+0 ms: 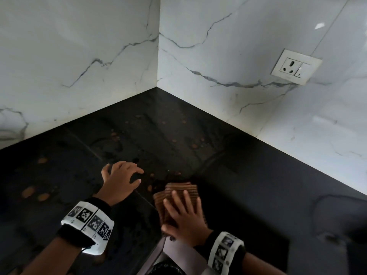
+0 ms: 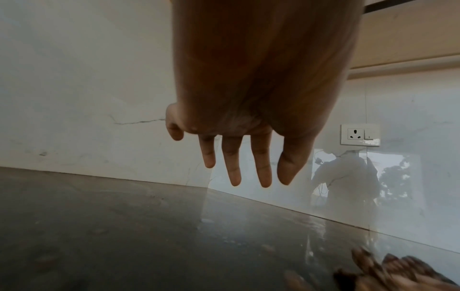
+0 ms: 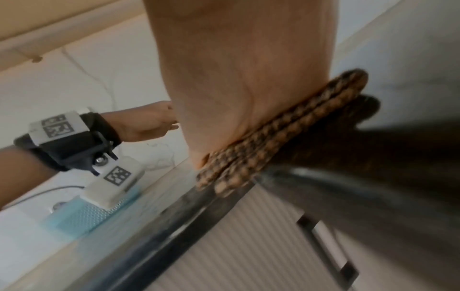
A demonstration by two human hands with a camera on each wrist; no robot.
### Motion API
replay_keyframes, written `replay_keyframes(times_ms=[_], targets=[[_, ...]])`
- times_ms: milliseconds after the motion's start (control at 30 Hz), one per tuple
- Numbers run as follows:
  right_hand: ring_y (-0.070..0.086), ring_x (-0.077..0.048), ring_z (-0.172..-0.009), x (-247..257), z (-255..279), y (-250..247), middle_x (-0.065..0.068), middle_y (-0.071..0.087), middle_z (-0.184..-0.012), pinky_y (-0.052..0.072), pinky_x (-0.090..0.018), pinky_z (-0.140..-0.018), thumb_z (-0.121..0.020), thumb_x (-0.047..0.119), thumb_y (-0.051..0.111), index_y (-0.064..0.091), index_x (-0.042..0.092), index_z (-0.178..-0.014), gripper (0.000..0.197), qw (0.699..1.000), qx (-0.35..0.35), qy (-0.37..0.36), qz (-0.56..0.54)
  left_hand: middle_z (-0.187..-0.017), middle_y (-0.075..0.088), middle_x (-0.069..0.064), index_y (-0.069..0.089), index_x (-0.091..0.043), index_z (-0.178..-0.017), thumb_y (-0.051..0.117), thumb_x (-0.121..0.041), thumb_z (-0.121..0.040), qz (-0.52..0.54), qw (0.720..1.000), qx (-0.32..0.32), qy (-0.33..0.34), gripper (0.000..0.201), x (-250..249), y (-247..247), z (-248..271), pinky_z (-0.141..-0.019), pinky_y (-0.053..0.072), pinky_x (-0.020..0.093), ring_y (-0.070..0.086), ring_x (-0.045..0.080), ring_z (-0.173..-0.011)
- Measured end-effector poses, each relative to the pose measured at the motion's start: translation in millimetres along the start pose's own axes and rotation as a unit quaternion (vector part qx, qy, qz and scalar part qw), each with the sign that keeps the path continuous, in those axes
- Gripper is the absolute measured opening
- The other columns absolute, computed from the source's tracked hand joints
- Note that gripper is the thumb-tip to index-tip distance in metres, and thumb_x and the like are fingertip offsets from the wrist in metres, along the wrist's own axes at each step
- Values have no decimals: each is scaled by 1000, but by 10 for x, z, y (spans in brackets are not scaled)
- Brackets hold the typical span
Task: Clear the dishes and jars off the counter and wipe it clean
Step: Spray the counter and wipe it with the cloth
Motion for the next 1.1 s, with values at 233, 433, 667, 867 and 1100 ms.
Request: replay_keyframes(times_ms=[233,433,667,867,1100], targets=[[27,-27,-142,-425,-374,-230,10,0,-157,31,-57,-104,-82,74,-3,-1,43,-144,70,990,52,-122,57,-137,43,-11,56,-36,-117,55,-35,-90,-17,1000,-17,-15,27,-167,-30,-191,-114,6,49,19,18,-137],[-16,-24,-145,-1560,-1245,-649,13,-16,-157,-4,-55,-113,-84,73,21,-3,46,-146,72,995,94,-26,-8,-135,43,-15,55,-40,-114,56,-36,-89,-32,998,-10,-44,26,-173,81,-224,-114,3,49,19,16,-136],[-12,-26,-145,-2593,-1949,-1015,11,-15,-157,-2,-55,-115,-94,58,28,-5,45,-146,63,993,67,85,-51,-138,40,-18,50,-41,-120,51,-40,-90,-87,993,20,-82,30,-252,239,-475,-112,-3,44,17,12,-138],[-15,-27,-145,-3192,-2389,-1193,8,-16,-158,-4,-56,-114,-93,60,30,-5,43,-147,66,988,62,130,-60,-140,38,-19,48,-43,-124,47,-45,-90,-117,987,47,-104,34,-286,380,-652,-111,-6,42,15,10,-140],[-11,-26,-145,-3242,-2457,-1224,6,-13,-158,-2,-54,-114,-94,59,28,-5,39,-148,67,989,51,126,-55,-138,39,-20,50,-45,-121,10,-67,-60,-121,986,72,-91,76,-263,467,-679,-111,-6,44,16,11,-140]])
Point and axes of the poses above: each hand's wrist, its own z-axis away from the middle knuckle, its own y-axis out of the palm, x = y × z, the point moved 10 cm from there along -z, towards the middle knuckle
